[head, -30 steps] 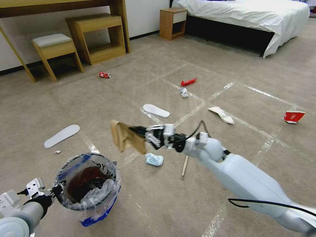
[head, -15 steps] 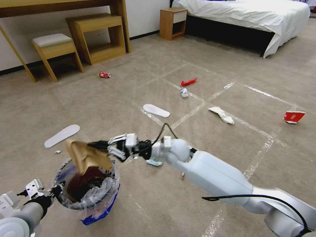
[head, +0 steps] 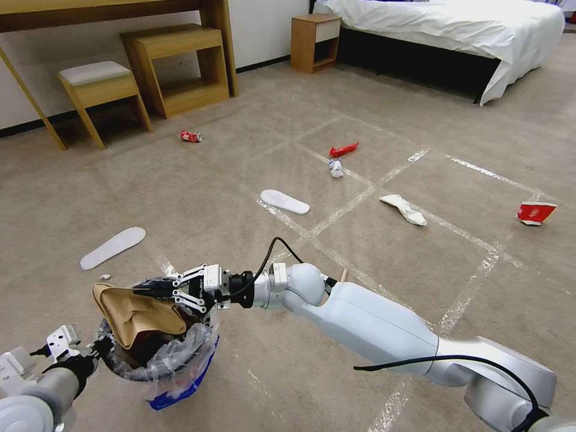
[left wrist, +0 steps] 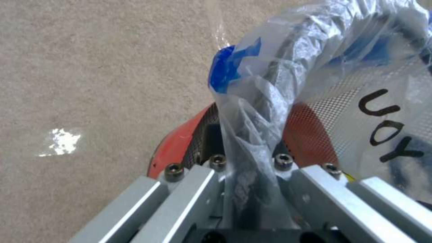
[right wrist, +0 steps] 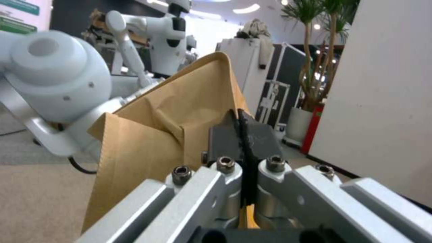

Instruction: Pick up the trash bin and place the garbage on the floor into it.

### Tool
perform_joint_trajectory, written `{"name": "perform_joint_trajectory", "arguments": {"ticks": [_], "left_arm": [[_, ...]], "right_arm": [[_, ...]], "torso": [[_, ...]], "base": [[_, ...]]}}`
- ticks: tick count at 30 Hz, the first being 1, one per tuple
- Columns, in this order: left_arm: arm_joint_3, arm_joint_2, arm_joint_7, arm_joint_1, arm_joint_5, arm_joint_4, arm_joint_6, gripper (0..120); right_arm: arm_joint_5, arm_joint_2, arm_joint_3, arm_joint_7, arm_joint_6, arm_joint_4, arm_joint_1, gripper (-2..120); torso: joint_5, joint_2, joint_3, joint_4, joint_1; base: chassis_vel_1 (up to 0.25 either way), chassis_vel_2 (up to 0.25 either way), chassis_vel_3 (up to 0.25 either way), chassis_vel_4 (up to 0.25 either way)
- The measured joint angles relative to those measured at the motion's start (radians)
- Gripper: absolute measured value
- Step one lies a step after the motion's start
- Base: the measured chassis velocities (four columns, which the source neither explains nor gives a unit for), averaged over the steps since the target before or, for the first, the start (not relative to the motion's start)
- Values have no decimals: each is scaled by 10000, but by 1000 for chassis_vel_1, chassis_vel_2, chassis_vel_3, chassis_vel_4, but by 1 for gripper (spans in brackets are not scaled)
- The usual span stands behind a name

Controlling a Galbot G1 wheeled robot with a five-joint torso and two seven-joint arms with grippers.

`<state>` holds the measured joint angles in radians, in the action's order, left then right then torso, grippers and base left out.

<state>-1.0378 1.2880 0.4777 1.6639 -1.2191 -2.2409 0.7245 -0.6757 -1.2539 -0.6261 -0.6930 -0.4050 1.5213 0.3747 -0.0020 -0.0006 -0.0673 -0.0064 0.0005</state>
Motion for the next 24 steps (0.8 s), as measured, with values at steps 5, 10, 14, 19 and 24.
{"name": "perform_joint_trajectory", "arguments": {"ticks": [5,10,14,19,24], "left_arm": [[-36,-1,8,53,-34,-61,2,0],[-93,22,15,136,-79,-179,10,0],[-121,46,17,185,-78,-242,12,0],[-190,49,18,255,-110,-360,13,0],[-206,85,19,303,-125,-472,14,0]], "right_arm": [[25,57,126,-1,-62,-88,69,0],[53,122,310,-29,-160,-231,40,0],[80,146,367,-31,-215,-284,35,0],[133,147,401,-30,-286,-372,-9,0],[227,117,401,24,-313,-419,8,0]], "torso": [[0,0,0,1,0],[0,0,0,1,0],[1,1,0,0,0],[1,0,0,1,0],[1,1,0,1,0]], "base": [[0,0,0,0],[0,0,0,0],[0,0,0,0],[0,0,0,0],[0,0,0,0]]}}
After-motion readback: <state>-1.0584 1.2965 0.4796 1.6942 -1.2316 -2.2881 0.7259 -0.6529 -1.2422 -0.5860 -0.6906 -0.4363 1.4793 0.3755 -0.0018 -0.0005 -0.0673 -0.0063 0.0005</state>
